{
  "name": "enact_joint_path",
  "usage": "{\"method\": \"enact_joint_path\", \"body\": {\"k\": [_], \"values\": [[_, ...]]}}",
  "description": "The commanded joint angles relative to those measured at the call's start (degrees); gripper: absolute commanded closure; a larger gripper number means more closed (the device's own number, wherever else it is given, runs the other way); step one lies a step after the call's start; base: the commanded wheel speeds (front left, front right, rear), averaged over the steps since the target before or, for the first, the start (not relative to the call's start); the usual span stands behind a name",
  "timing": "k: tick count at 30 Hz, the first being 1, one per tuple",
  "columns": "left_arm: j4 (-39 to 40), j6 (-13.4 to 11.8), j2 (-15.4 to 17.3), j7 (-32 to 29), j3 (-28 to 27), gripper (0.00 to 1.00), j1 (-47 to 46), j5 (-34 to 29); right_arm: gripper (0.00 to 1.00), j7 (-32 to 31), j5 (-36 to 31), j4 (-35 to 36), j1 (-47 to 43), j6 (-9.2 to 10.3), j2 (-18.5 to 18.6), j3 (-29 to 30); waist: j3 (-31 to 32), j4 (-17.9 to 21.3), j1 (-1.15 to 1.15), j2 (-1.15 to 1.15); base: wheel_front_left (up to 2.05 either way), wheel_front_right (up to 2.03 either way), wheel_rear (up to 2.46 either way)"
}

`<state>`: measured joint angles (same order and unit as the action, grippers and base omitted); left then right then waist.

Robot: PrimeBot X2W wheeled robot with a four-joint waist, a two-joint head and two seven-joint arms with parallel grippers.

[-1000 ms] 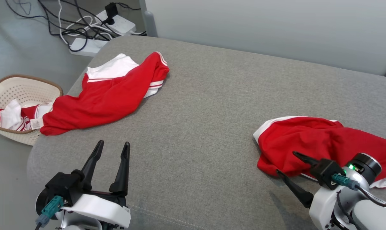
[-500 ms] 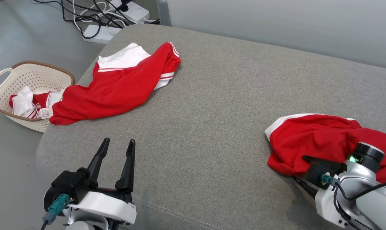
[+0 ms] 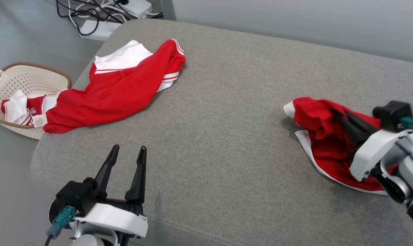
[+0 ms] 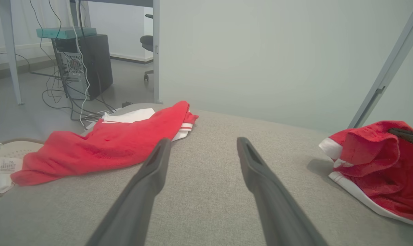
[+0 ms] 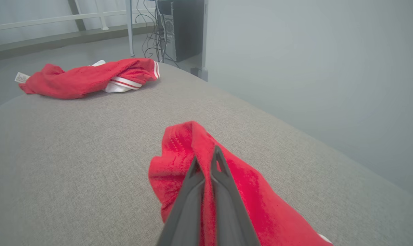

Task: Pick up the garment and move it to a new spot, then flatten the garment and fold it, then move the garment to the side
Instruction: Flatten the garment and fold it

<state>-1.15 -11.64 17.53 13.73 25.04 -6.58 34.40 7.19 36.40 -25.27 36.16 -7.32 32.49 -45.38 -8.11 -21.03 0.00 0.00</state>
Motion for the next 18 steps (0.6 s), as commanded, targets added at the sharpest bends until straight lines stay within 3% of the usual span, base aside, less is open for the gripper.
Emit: {"method": "enact_joint_path", "body": {"k": [1,9,10,11,12,18], "values": [[1.11,0.26,1.04,0.63,-2.2,0.0,-3.23,-0.05,1.0,0.8,3.4,-1.17,0.9,-0.17,0.42,2.43,-0.78,0.38,0.0,0.0,0.0,0.0,0.0],[0.43,1.32,-0.08,0.79,-1.12,0.0,-5.7,-0.58,0.98,0.94,15.69,-14.43,3.59,-0.17,-1.08,10.17,-3.16,-0.32,0.0,0.0,0.0,0.0,0.0],[0.27,1.41,-0.15,0.8,-1.01,0.0,-5.87,-0.62,0.72,1.19,16.38,-15.61,3.89,-0.17,-1.42,10.42,-3.29,-0.35,0.0,0.0,0.0,0.0,0.0],[0.11,1.49,-0.21,0.82,-0.93,0.0,-6.0,-0.65,0.56,1.2,17.26,-16.9,4.09,-0.17,-1.89,10.77,-3.36,-0.36,0.0,0.0,0.0,0.0,0.0],[-0.03,1.56,-0.24,0.83,-0.87,0.0,-6.12,-0.68,0.0,1.35,17.53,-17.71,4.37,-0.17,-2.2,10.61,-3.41,-0.36,0.0,0.0,0.0,0.0,0.0],[-0.36,1.44,0.68,0.65,-1.13,0.0,-6.09,-0.83,0.0,5.53,17.97,-17.1,4.91,-0.17,-3.13,9.31,-3.02,0.93,0.0,0.0,0.0,0.0,0.0]]}}
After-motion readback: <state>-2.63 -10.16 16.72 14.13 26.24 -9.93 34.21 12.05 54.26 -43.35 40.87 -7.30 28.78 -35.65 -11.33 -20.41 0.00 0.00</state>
